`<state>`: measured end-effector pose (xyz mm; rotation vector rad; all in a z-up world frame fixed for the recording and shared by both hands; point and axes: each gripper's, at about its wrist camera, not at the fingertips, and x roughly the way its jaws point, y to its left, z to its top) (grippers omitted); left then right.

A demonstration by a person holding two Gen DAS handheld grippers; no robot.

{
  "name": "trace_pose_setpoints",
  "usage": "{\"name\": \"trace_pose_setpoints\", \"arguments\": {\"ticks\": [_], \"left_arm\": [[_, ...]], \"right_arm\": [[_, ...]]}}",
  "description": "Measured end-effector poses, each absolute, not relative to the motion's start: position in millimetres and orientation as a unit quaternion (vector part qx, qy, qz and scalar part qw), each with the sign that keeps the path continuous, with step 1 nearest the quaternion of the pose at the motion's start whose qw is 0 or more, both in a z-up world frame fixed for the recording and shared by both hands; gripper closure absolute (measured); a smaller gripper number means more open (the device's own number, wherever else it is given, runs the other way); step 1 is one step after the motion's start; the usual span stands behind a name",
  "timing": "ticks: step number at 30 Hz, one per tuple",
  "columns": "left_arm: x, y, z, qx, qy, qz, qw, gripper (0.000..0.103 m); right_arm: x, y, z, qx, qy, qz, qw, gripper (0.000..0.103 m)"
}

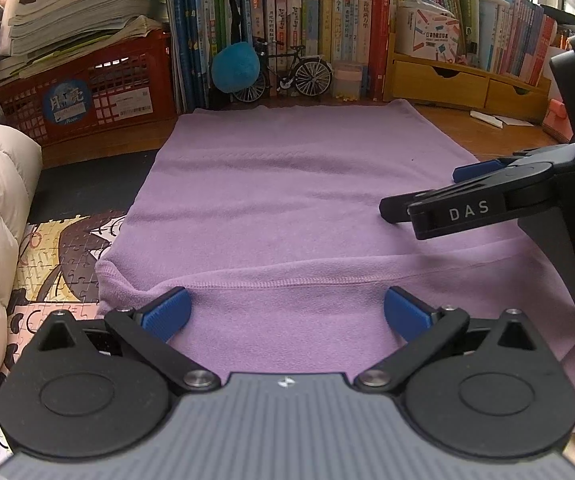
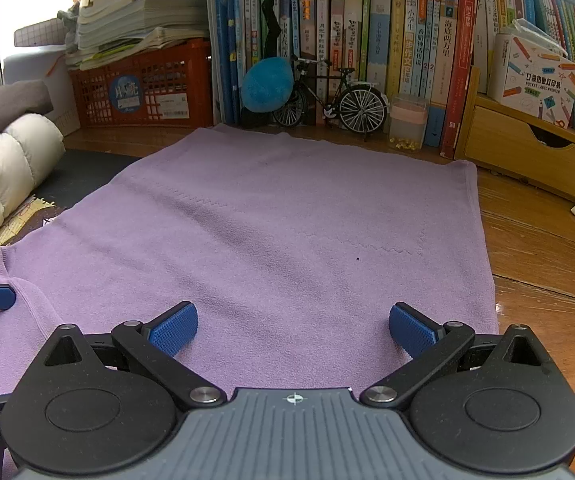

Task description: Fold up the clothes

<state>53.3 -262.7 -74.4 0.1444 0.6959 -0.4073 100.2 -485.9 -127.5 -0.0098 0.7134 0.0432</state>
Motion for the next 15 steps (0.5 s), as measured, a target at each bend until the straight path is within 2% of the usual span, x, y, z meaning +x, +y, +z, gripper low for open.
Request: {"name": "trace_pose_setpoints", "arguments": {"ticks": [15], "left_arm": [[52.5,-262.1,-75.0,0.073,0.339,-0.197,0.917,0.0]], "right_arm": [[100.5,-486.2,-127.3,-0.005,0.35,0.022,0.937,0.0]]}}
